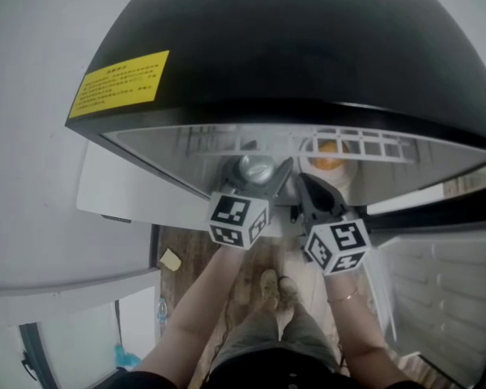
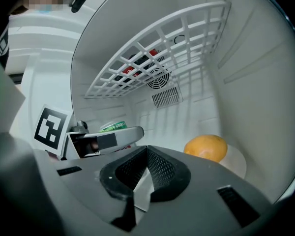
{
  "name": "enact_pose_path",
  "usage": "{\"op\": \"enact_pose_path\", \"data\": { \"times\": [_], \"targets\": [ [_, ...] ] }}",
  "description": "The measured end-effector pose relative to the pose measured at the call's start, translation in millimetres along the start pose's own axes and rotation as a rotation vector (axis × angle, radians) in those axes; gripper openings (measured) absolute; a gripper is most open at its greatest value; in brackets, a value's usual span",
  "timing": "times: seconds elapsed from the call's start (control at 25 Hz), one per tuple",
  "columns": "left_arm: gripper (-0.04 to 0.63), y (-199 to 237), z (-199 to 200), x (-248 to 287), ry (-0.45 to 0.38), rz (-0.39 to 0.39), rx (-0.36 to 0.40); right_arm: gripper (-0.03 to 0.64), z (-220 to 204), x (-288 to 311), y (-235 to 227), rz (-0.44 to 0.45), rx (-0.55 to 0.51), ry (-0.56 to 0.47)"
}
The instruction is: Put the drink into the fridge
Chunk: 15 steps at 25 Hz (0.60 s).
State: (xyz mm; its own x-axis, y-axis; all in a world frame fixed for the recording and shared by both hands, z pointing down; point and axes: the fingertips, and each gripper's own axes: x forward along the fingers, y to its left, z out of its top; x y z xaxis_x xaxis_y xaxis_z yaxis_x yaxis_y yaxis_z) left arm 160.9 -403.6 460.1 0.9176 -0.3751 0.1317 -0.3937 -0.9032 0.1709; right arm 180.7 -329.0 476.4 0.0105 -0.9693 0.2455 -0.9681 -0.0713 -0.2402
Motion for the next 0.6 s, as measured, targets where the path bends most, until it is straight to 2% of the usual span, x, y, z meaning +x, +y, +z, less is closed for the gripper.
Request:
{"op": "enact_pose_path", "data": {
  "times": [0.16,0.36,0.6],
  "targets": [
    [0.347,3,-6,9,0.016,-0.002,0.018,0.008,-3,6,0,0.005,0.006,0.007],
    [0.347,6,-14,20,0.043,0.004,0.023,0.008,8,6,-4,-0.002,0.01,-0.06],
    [0.348,6,-18,30,0.06,-0.006,0.052,0.008,9,4,-6,-0.011,0.002,-0.077]
  ]
}}
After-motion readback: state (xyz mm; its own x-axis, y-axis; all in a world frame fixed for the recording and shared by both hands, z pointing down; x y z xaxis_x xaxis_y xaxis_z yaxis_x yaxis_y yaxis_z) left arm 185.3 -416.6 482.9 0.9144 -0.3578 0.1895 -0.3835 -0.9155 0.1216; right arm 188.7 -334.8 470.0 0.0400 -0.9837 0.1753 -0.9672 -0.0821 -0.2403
